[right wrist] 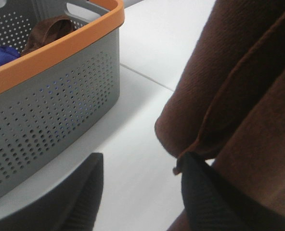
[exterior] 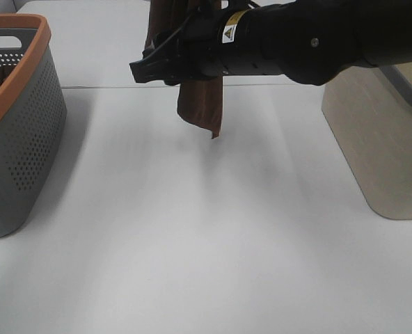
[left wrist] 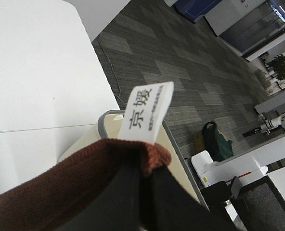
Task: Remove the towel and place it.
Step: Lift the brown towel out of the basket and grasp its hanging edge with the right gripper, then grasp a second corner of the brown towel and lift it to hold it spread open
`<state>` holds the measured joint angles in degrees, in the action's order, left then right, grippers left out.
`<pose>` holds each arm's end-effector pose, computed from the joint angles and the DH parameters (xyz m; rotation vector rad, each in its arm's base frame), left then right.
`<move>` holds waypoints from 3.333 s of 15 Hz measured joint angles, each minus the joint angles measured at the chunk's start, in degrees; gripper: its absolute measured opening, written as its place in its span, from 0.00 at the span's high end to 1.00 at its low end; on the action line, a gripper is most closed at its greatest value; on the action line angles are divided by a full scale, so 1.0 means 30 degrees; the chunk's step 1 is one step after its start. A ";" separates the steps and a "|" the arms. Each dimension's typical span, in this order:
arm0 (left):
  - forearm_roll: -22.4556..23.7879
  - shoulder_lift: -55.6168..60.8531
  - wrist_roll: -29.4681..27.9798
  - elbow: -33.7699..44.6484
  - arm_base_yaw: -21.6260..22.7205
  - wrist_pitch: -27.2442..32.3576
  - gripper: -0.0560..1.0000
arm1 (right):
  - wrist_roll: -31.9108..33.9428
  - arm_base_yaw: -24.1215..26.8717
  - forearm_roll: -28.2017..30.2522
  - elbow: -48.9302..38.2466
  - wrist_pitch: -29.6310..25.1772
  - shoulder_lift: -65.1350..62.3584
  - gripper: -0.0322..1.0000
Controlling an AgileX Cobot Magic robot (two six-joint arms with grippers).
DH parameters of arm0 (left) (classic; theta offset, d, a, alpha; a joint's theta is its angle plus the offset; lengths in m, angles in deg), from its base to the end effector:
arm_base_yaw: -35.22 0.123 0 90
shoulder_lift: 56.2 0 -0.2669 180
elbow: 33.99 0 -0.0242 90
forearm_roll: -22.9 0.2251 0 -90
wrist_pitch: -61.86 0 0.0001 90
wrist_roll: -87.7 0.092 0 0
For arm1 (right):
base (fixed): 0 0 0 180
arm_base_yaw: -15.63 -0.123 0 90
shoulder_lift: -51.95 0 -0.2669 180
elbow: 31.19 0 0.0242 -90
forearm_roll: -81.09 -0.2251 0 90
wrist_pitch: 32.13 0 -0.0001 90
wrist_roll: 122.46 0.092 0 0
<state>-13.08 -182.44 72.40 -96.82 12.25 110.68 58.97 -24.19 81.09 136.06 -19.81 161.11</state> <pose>0.3777 -0.2043 0.4376 0.0346 1.9991 -1.1716 0.2904 0.2421 0.2457 -0.6387 1.8347 0.4828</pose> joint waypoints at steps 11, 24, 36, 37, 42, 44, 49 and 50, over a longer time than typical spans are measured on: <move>0.0000 0.0000 0.0000 0.0000 0.0000 0.0115 0.94 | -0.0477 0.2120 -0.0898 0.0000 0.1509 0.1280 0.46; -0.0057 0.0000 0.0363 0.0000 0.0000 0.0115 0.94 | -0.1356 0.1738 -0.0898 0.0000 0.2903 0.1471 0.53; -0.0688 0.0000 0.0764 0.0000 0.0000 0.0115 0.94 | -0.5596 0.1738 -0.5596 0.0000 0.3438 0.2349 0.61; -0.0707 0.0000 0.0821 0.0000 0.0000 0.0115 0.94 | -0.6360 0.1738 -0.6417 0.0000 0.3438 0.2349 0.62; -0.1451 0.0000 0.0879 0.0000 0.0000 0.0115 0.94 | -0.7296 0.1738 -0.7525 0.0000 0.4202 0.2349 0.62; -0.1566 0.0000 0.0993 0.0000 0.0000 0.0115 0.94 | -0.7334 0.1738 -0.7525 0.0000 0.4813 0.2349 0.62; -0.1662 0.0000 0.0993 0.0000 0.0000 0.0115 0.94 | -0.7353 0.1738 -0.7487 0.0458 0.5252 0.2617 0.62; -0.1681 0.0000 0.0993 0.0000 0.0000 0.0115 0.94 | -0.7506 0.1738 -0.7468 0.0611 0.5233 0.2827 0.62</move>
<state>-18.12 -182.44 75.38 -96.82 12.25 111.02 36.45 -18.98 58.68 137.90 -4.11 169.59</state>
